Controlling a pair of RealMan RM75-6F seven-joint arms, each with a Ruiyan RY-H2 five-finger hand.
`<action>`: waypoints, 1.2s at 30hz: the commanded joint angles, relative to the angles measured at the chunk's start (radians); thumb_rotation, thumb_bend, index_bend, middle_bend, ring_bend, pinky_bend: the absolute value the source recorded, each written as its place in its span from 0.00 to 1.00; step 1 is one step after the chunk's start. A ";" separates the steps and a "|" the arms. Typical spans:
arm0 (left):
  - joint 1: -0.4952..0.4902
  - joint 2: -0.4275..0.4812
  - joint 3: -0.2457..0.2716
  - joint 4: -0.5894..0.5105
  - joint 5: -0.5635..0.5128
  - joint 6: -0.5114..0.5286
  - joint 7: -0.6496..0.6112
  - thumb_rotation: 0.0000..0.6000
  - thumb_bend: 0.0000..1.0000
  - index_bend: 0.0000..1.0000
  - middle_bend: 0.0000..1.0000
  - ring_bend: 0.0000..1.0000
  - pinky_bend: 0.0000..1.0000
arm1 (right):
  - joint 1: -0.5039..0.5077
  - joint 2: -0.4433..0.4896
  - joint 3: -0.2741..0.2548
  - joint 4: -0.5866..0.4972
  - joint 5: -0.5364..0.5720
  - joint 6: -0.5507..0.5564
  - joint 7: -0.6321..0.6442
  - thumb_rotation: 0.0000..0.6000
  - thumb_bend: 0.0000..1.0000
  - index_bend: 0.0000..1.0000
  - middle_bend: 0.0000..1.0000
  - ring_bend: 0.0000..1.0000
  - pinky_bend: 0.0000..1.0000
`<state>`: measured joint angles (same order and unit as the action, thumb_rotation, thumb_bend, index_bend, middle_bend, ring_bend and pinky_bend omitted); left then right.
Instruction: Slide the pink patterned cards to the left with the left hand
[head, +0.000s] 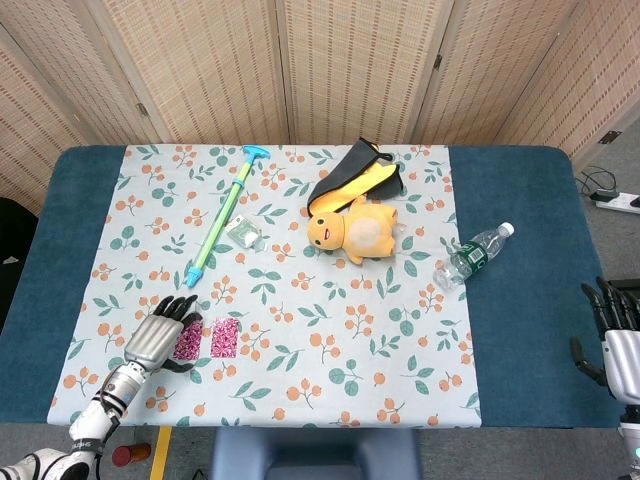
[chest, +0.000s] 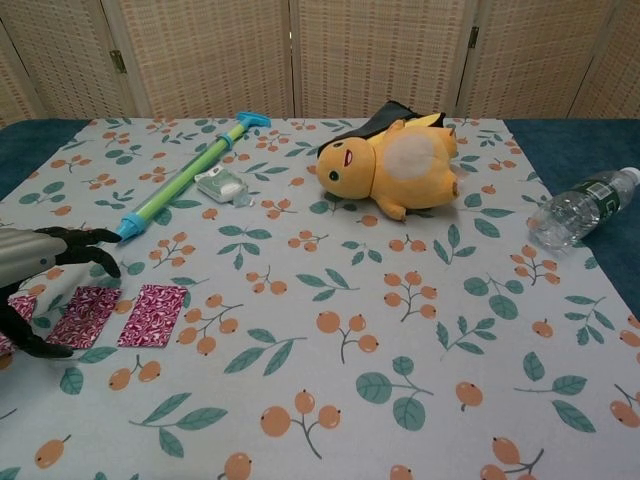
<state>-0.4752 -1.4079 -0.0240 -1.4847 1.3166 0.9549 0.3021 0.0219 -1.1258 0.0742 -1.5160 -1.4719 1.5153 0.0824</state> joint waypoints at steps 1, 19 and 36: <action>-0.024 -0.021 -0.021 -0.025 -0.068 -0.030 0.058 0.88 0.17 0.24 0.00 0.00 0.00 | 0.000 -0.002 0.000 0.009 0.003 -0.003 0.009 1.00 0.48 0.00 0.00 0.00 0.00; -0.082 -0.094 -0.042 -0.069 -0.233 -0.025 0.201 0.87 0.17 0.24 0.00 0.00 0.00 | -0.004 -0.010 0.002 0.060 0.014 -0.015 0.062 1.00 0.48 0.00 0.00 0.00 0.00; -0.119 -0.127 -0.039 -0.061 -0.318 -0.012 0.246 0.86 0.17 0.24 0.00 0.00 0.00 | -0.008 -0.014 0.003 0.083 0.021 -0.021 0.087 1.00 0.48 0.00 0.00 0.00 0.00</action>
<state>-0.5933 -1.5341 -0.0634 -1.5463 0.9993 0.9426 0.5476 0.0144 -1.1395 0.0772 -1.4332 -1.4514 1.4941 0.1692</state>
